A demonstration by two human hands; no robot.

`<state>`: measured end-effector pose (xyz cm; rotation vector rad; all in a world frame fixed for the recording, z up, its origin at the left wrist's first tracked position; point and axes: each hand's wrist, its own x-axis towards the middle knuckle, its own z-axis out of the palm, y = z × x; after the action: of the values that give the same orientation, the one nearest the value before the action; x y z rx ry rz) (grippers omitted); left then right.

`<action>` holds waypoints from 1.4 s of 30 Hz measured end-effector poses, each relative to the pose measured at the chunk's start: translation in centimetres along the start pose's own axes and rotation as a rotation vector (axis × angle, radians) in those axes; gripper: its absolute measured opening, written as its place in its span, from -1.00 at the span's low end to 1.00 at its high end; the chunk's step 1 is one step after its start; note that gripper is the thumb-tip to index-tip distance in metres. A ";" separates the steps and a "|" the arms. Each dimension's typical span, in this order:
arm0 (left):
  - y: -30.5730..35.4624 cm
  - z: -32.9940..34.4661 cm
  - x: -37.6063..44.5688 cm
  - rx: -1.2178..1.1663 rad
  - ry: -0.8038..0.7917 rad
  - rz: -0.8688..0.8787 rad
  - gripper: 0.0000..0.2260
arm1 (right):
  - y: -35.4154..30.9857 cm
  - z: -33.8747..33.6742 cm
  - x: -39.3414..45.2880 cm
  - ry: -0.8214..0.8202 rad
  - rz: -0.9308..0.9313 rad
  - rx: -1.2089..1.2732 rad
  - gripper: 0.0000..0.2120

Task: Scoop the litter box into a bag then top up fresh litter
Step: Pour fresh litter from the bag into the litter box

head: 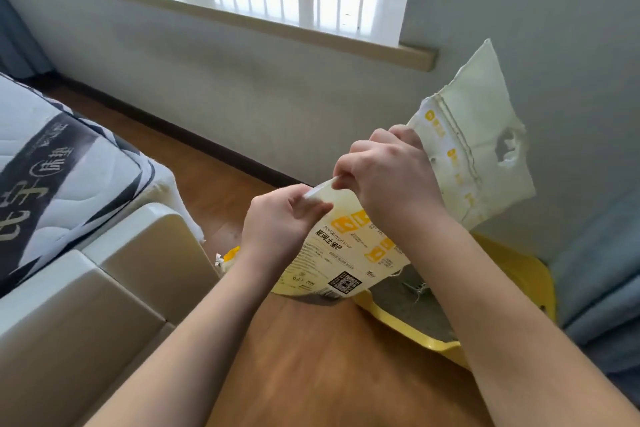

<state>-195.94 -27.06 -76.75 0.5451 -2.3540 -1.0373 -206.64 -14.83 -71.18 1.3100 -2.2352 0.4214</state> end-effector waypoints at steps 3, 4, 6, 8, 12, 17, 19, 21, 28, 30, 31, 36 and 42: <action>-1.3 -0.7 -0.6 0.090 -0.001 0.012 -0.74 | 0.1 0.0 -0.5 0.013 0.004 -0.007 -0.86; -2.2 -1.0 -1.1 0.148 0.015 0.012 -0.70 | 0.3 0.0 -0.7 0.026 0.013 -0.004 -0.88; -4.3 -1.5 -2.4 0.262 0.072 0.012 -0.61 | 0.8 -0.1 -0.9 0.051 0.028 0.007 -0.88; -6.6 -1.8 -3.5 0.309 0.121 0.014 -0.57 | 1.1 -0.3 -0.9 0.080 0.020 0.005 -0.86; -9.9 -1.3 -3.5 0.242 0.101 -0.078 -0.49 | 1.7 -0.2 -1.3 0.122 0.004 -0.004 -0.83; -11.0 -0.1 -3.5 -0.386 -0.033 -0.308 -0.28 | 2.6 -0.1 -1.9 0.133 0.058 0.081 -0.85; -11.3 0.1 -3.4 -0.505 -0.033 -0.381 -0.44 | 2.6 -0.2 -1.9 0.130 0.060 0.109 -0.86; -11.4 0.0 -3.2 -0.582 -0.027 -0.420 -0.50 | 2.7 -0.2 -1.9 0.129 0.071 0.159 -0.87; -11.4 1.0 -2.7 -0.730 0.054 -0.442 -0.57 | 3.9 0.6 -2.2 0.073 0.154 0.230 -0.91; -11.0 1.1 -2.6 -0.755 0.109 -0.407 -0.76 | 4.1 0.9 -2.3 0.036 0.201 0.255 -0.90; -10.8 1.0 -2.6 -0.762 0.136 -0.389 -0.83 | 4.3 1.0 -2.3 0.018 0.222 0.257 -0.89; -9.6 -0.1 -2.4 -0.741 0.197 -0.313 -0.90 | 4.8 1.1 -2.4 -0.053 0.287 0.276 -0.87; -8.0 -1.5 -2.8 -0.718 0.206 -0.259 -0.85 | 5.6 0.5 -2.3 -0.155 0.389 0.321 -0.86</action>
<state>-191.64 -31.41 -82.82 0.6344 -1.5992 -1.7340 -210.77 -10.68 -72.99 1.0783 -2.6445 0.8763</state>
